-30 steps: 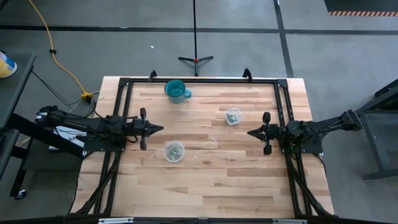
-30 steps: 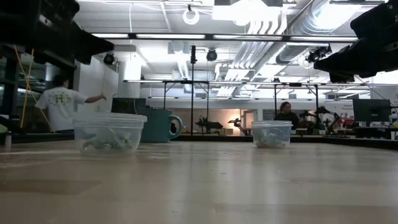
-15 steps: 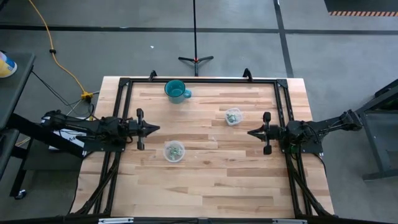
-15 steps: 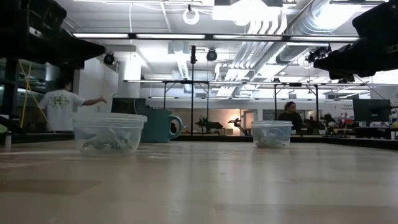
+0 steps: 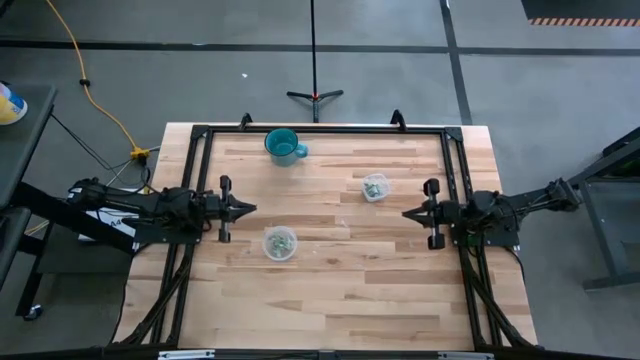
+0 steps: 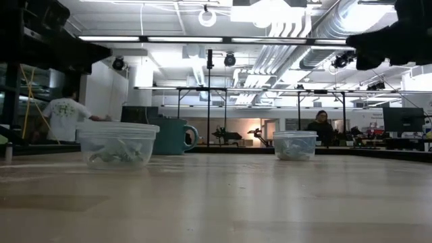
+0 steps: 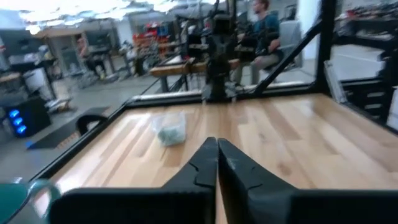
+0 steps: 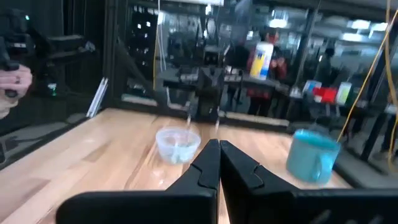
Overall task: Pick and place items into bin
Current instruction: Return to Home Position
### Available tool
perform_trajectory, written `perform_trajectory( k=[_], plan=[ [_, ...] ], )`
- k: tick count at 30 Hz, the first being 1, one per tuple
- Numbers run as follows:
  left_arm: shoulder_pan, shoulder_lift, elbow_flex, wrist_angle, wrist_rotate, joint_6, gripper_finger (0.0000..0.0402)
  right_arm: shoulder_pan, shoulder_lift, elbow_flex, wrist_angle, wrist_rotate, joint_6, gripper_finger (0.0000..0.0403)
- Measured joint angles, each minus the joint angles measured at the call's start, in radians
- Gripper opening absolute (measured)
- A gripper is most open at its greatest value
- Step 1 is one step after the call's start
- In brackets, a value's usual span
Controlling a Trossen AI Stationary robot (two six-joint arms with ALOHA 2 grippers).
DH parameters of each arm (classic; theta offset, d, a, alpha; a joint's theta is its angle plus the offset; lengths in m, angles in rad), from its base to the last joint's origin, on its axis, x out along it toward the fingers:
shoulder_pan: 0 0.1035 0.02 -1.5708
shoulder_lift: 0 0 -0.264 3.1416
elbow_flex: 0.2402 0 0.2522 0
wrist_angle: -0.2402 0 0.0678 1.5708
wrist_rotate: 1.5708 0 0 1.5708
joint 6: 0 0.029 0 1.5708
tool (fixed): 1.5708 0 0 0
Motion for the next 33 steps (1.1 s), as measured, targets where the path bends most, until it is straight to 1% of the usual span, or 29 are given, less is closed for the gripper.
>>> perform_trajectory(
  k=[2,4,6,8,11,15,17,19,21,23,25,29,31,33],
  plan=[
    [0.0,-0.006,0.0,-0.025,-0.019,-0.021,0.0061,0.0,-0.007,-0.001,-0.047,-0.001,0.031,0.0],
    [0.0,-0.009,0.0,-0.037,-0.014,-0.028,0.0062,0.0,-0.01,-0.001,-0.049,-0.027,0.048,0.0],
    [0.0,-0.009,0.0,-0.033,0.005,-0.027,0.0045,0.0,-0.011,-0.001,0.01,-0.071,0.032,0.0],
    [0.0,-0.009,0.0,-0.014,0.012,-0.012,0.0022,0.0,-0.011,-0.001,0.057,-0.092,0.016,0.0],
    [0.0,-0.014,-0.001,-0.006,0.044,-0.002,0.0021,0.0,-0.011,-0.001,0.058,-0.068,0.006,0.0],
    [0.0,-0.013,-0.001,-0.023,0.047,-0.024,0.0058,0.0,-0.011,-0.001,0.015,-0.064,0.026,0.0],
    [0.0,-0.013,-0.001,-0.042,0.038,-0.033,0.007,0.0,-0.01,-0.001,-0.021,-0.036,0.028,0.0],
    [0.0,-0.013,-0.001,-0.046,0.042,-0.038,0.0068,0.0,-0.01,-0.002,-0.052,0.034,0.063,0.0],
    [0.0,-0.013,-0.001,-0.046,0.063,-0.043,0.0056,0.0,-0.01,-0.002,-0.066,0.12,0.106,0.0],
    [0.0,-0.013,-0.001,-0.046,0.069,-0.042,0.0036,0.0,-0.01,-0.002,-0.067,0.179,0.148,0.0],
    [0.0,-0.013,-0.001,-0.045,0.068,-0.031,0.0022,0.0,-0.01,-0.002,-0.063,0.195,0.161,0.0],
    [0.0,-0.017,-0.001,-0.027,0.065,-0.032,0.0023,0.0,-0.011,-0.002,-0.061,0.192,0.139,0.0],
    [0.0,-0.037,-0.001,-0.034,0.046,-0.031,0.0037,0.0,-0.011,-0.002,-0.062,0.192,0.142,0.0],
    [0.0,-0.069,-0.001,-0.059,0.005,-0.033,0.0055,0.0,-0.011,-0.002,-0.062,0.19,0.168,0.0]
  ],
)
